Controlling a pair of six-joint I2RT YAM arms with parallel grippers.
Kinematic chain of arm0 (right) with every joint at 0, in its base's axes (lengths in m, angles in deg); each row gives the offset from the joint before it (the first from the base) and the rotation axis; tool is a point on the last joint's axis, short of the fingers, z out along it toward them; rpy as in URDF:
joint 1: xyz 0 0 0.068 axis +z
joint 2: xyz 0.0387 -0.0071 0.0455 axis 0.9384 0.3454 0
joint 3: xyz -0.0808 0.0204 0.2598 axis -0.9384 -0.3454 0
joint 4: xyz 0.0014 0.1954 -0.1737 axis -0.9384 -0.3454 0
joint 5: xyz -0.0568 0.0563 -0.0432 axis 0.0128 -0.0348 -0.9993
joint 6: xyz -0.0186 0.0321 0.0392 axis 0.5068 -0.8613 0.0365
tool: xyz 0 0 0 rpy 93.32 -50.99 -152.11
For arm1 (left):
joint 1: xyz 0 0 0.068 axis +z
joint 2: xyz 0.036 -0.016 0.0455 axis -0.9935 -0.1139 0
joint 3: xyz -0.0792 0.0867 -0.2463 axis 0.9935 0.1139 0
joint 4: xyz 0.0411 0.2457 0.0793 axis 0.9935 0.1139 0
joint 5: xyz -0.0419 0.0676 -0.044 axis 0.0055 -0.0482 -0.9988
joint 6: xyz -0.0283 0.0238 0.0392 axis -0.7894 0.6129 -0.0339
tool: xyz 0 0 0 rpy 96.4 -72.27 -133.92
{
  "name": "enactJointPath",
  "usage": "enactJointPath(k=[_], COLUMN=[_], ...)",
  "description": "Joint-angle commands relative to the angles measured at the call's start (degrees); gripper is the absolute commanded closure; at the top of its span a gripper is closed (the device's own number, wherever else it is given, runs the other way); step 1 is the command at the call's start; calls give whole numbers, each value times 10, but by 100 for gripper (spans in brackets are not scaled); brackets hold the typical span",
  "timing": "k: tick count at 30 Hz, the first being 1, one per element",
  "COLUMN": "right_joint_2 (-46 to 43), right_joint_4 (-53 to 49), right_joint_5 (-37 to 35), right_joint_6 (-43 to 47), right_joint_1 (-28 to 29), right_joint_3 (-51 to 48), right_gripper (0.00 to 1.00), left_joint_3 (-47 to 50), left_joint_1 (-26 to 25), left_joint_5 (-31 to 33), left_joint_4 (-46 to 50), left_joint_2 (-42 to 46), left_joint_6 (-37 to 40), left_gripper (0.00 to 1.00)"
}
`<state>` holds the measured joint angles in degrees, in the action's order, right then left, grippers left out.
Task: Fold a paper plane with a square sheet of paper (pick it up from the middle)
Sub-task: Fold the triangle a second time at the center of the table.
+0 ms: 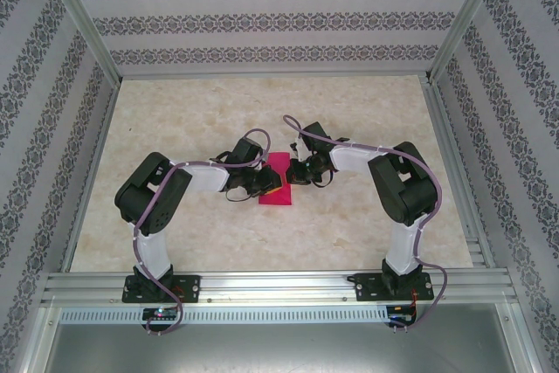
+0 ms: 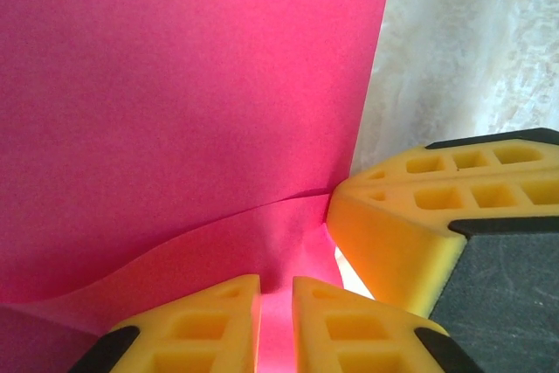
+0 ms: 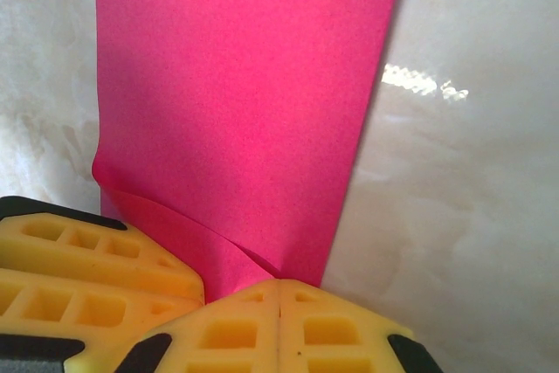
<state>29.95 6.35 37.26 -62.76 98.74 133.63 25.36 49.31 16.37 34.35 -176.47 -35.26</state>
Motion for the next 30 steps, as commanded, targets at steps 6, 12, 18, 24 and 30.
enactJointPath(k=[6, 12, 18, 24, 30], right_joint_2=[-42, -62, -45, -18, 13], right_joint_4=[-18, -19, -12, 0, -11], right_joint_5=[-19, -4, 14, 28, 9], right_joint_6=[-8, -8, -12, -15, -14], right_joint_1=[-14, -10, 3, 12, 11], right_joint_3=[11, 2, -5, 6, 16], right_gripper=[81, 83, 90, 93, 94], left_joint_3=[-11, -13, -13, -14, -16], left_joint_1=[-12, -14, -15, -15, -17], left_joint_5=[32, 45, 50, 47, 43], left_joint_4=[61, 77, 83, 79, 77], left_joint_2=[-16, -14, -13, -14, -12], left_joint_6=[-3, -3, -5, -5, -3], left_gripper=[83, 84, 86, 87, 87])
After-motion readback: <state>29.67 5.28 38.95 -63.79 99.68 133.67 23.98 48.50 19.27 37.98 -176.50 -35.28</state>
